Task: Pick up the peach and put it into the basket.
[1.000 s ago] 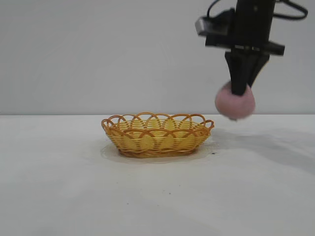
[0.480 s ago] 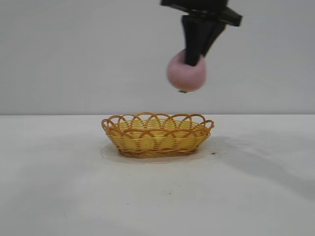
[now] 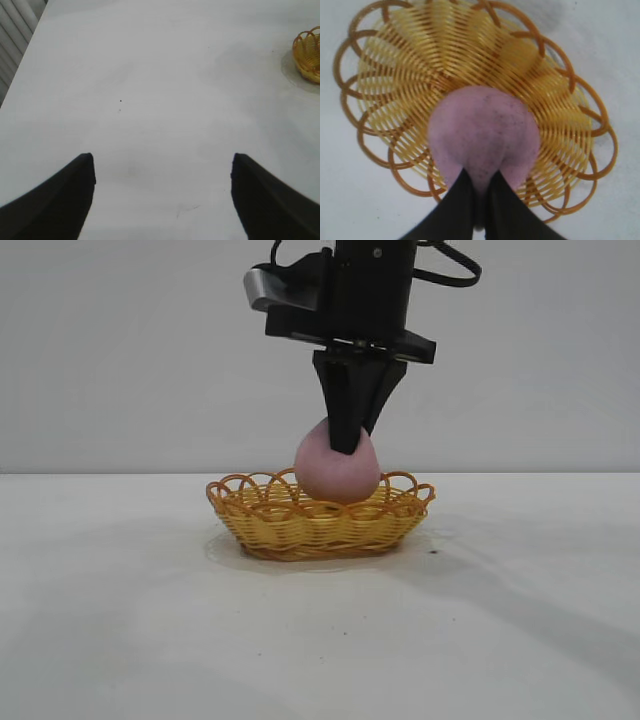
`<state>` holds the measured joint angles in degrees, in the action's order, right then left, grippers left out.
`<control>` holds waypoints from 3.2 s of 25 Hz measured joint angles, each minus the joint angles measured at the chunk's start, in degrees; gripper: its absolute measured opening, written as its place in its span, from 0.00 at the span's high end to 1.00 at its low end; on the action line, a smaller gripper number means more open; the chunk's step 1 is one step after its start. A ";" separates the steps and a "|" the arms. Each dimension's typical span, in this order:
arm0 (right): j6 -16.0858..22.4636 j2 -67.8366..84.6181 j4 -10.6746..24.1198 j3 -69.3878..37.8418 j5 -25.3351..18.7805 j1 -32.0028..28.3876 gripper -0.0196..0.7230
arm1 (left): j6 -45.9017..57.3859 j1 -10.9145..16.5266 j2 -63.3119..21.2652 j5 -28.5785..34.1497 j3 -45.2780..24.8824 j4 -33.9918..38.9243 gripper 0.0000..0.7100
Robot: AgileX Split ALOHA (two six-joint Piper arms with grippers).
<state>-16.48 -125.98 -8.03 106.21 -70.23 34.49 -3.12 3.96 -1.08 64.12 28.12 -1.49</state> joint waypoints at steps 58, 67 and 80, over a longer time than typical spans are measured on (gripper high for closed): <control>5.11 16.76 0.71 3.24 -0.93 -36.71 0.44 | 0.00 0.00 0.00 0.00 0.00 0.00 0.26; 5.31 43.83 0.71 -19.95 -1.31 -36.71 0.44 | 0.00 0.00 0.00 0.00 0.00 0.00 0.26; 7.32 85.76 -0.50 -56.92 -2.05 -36.71 0.44 | 0.00 0.00 0.00 0.00 0.00 0.00 0.26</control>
<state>-9.16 -40.22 -8.53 49.29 -72.28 -2.22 -3.12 3.96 -1.08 64.12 28.12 -1.49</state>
